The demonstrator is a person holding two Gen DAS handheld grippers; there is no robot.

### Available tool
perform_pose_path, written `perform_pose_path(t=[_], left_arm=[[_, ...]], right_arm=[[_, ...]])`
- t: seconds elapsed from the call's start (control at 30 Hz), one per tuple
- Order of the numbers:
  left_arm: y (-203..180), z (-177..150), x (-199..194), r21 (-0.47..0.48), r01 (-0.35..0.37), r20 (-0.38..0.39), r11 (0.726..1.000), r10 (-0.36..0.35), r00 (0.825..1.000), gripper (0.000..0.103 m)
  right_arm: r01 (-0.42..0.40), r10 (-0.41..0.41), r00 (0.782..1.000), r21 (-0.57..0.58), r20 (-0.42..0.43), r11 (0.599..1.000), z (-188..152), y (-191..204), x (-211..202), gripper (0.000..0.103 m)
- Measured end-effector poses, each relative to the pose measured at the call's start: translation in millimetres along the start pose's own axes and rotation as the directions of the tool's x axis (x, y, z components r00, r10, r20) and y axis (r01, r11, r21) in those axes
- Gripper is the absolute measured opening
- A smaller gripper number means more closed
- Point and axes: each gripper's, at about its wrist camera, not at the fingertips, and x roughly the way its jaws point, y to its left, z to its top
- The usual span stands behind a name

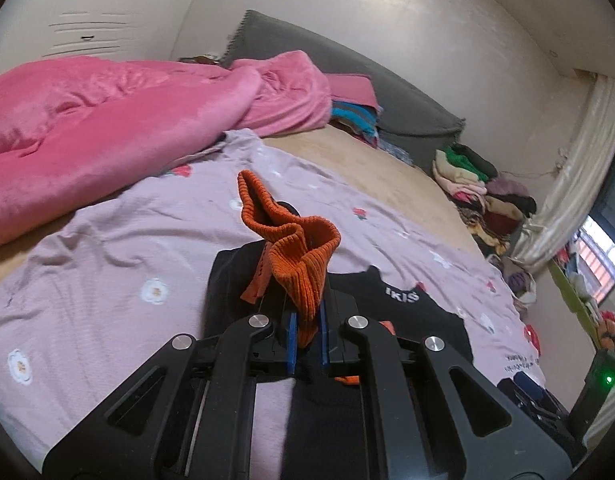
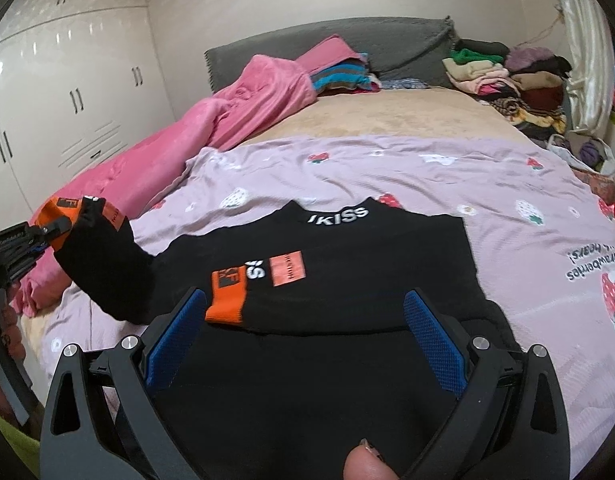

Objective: Fold small clothes
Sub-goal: 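Lift the sleeve and carry it across the sweatshirt body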

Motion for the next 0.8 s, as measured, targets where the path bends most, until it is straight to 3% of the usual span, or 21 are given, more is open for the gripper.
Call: perform_pose_path(t=[0.8], left_arm=[[-93.0,-38.9,46.4,0.136,0.145,-0.139,0.98,-0.126,0.982,0.002]], right_arm=[[0.079,-0.087,0.995,0.157,0.049,0.984,-7.7,-78.2,-30.0,0.099]])
